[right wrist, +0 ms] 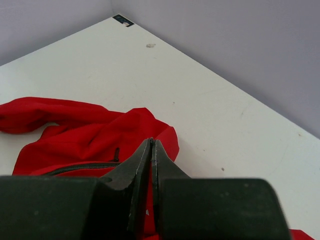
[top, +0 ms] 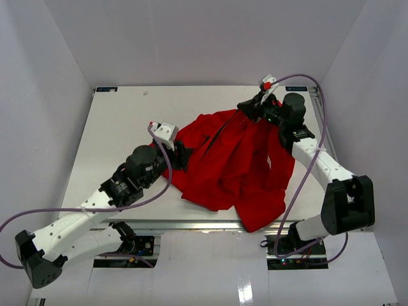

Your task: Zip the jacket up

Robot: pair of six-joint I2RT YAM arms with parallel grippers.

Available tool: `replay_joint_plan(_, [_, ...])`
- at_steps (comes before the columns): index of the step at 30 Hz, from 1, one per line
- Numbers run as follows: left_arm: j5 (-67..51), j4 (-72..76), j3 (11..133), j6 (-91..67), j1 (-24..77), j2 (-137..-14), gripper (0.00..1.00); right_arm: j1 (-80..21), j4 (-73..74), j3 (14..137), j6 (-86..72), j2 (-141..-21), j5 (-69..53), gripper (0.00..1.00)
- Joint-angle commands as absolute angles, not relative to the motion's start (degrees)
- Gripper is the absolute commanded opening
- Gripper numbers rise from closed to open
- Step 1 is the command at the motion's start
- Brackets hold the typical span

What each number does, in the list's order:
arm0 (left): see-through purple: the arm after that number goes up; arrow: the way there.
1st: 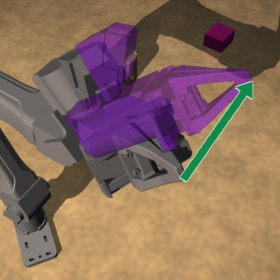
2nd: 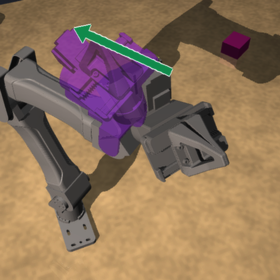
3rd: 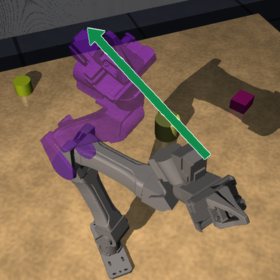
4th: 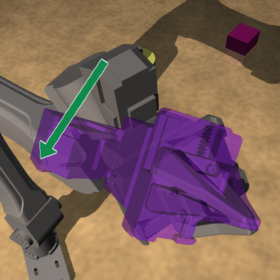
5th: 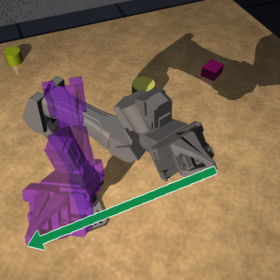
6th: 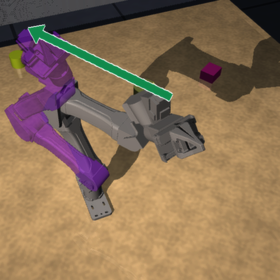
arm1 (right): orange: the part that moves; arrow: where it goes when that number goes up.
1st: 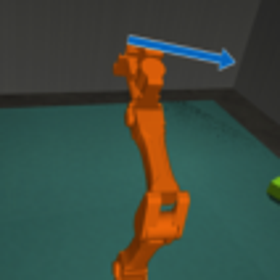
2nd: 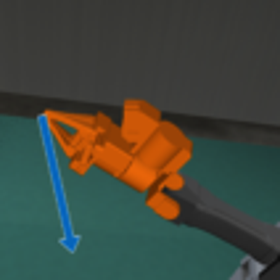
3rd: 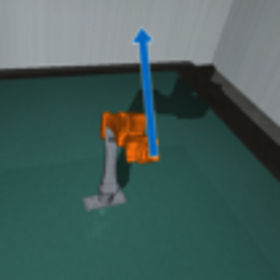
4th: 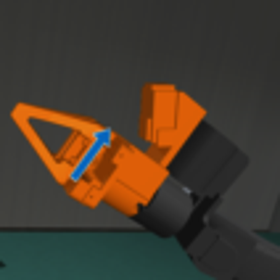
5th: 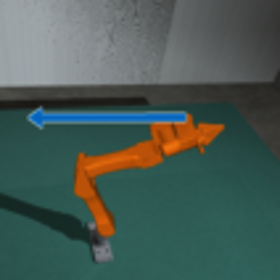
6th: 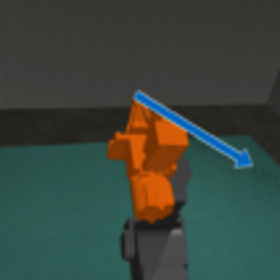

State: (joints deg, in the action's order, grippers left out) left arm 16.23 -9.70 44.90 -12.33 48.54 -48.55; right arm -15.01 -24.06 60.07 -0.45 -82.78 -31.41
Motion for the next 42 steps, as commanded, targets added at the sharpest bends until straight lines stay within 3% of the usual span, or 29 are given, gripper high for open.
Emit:
replay_joint_plan(1, [6.3, -5.9, 51.9, -6.2, 48.5, -56.9, 0.57, -17.8, -30.6, 58.6, 2.3, -78.0, -34.7, 0.08])
replay_joint_plan(11, [3.9, 4.6, 52.8, -2.4, 48.4, -72.7, 0.58, -24.0, -34.1, 51.9, 1.5, -72.1, -31.8, 0.08])
replay_joint_plan(19, [2.4, 7.9, 50.3, -3.2, 48.4, -75.2, 0.55, -27.3, -34.7, 50.5, 0.8, -70.7, -28.8, 0.08])
replay_joint_plan(22, [3.6, 7.8, 48.4, -3.2, 48.5, -74.0, 0.04, -27.5, -36.4, 48.9, 0.4, -69.7, -28.3, 0.08])
replay_joint_plan(23, [4.0, 7.8, 47.7, -3.5, 48.5, -73.2, 0.01, -27.5, -36.9, 48.0, 0.4, -69.3, -27.8, 0.08])
replay_joint_plan(30, [7.7, 9.8, 36.5, -7.6, 48.7, -65.1, 0.0, -25.9, -40.2, 50.6, -2.1, -75.6, -16.2, 0.08])
replay_joint_plan(42, [15.2, 7.0, 32.4, -7.2, 48.7, -55.5, 0.0, -14.6, -34.8, 73.6, -8.2, -99.0, -17.3, 0.08])
